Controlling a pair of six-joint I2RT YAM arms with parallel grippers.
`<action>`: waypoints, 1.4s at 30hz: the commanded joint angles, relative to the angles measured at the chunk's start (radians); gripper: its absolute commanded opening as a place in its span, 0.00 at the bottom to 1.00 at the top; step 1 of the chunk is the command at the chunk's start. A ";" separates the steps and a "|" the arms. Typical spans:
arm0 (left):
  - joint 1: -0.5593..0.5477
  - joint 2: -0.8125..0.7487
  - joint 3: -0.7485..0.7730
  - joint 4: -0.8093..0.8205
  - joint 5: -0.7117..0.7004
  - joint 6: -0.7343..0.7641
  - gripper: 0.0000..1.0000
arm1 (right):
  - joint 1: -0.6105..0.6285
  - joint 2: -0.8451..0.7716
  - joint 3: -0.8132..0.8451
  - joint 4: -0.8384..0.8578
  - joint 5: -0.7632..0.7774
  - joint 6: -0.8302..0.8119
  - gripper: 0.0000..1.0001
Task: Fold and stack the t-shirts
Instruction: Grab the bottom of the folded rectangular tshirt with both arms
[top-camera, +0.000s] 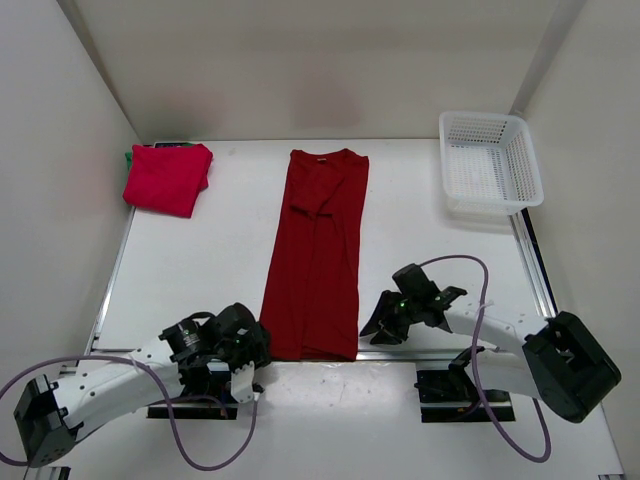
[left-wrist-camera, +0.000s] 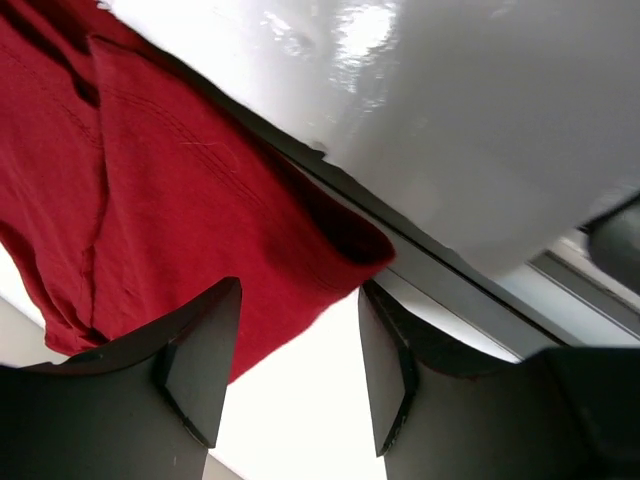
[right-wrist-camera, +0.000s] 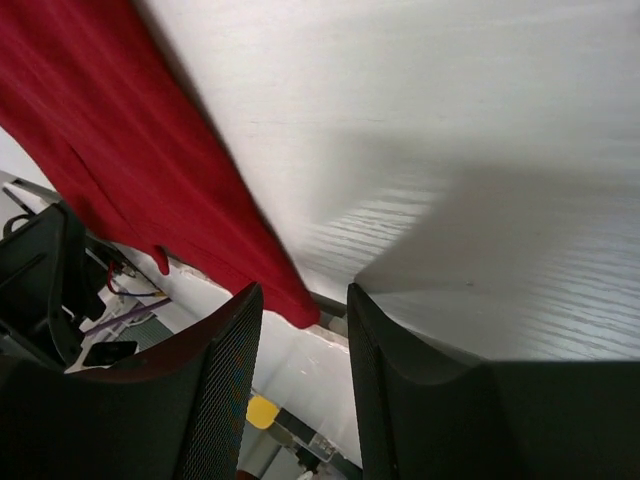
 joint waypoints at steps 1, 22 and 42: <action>-0.014 0.062 -0.017 0.004 0.044 -0.041 0.61 | 0.021 0.045 0.071 -0.001 0.002 -0.028 0.45; -0.073 0.157 0.017 0.139 0.012 -0.233 0.00 | 0.164 0.127 0.078 -0.014 -0.041 0.055 0.46; 0.008 0.267 0.176 0.165 0.058 -0.532 0.00 | 0.062 0.151 0.149 -0.015 -0.063 0.010 0.00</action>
